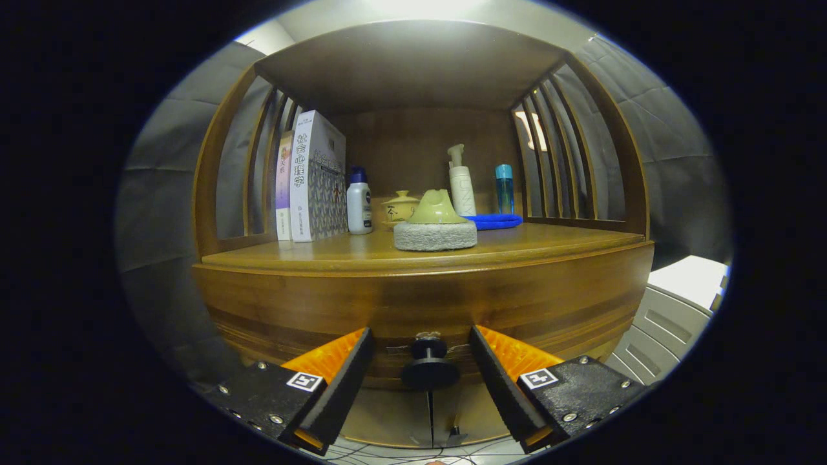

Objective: Pull open the drawer, take out the items inside it, and place them on the countertop above the cabinet.

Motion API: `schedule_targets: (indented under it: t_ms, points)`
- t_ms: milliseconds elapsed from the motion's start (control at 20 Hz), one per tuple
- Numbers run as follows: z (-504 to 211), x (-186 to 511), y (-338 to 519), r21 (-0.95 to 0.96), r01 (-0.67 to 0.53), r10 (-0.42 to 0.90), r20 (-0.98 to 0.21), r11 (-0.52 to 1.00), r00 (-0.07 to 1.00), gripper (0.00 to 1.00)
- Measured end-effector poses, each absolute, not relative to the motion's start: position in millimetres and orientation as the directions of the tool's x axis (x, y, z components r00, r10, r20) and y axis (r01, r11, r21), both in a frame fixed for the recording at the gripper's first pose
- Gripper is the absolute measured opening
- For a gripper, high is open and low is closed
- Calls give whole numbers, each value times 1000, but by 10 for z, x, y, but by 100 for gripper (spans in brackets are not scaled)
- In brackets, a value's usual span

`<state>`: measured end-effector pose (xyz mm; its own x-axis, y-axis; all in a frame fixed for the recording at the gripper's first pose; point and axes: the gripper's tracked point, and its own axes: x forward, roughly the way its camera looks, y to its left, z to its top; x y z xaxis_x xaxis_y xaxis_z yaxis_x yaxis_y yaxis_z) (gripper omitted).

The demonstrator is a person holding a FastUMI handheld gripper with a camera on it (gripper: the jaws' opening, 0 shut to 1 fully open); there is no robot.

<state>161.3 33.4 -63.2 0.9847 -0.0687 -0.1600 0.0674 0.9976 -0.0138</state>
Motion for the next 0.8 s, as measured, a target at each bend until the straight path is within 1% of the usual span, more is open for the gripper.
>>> schedule_targets:
  t_ms: [150,250,500,700,800]
  points:
    - [-610,1603,324,-29,71,-75,-141,997,987,95]
    - [-614,1538,254,-18,93,-94,-159,996,983,96]
    - [-150,1273,134,-21,88,-90,-85,996,992,96]
    - [262,925,10,-34,80,-82,-36,996,996,96]
    - [423,735,-52,-16,70,-70,-30,997,997,96]
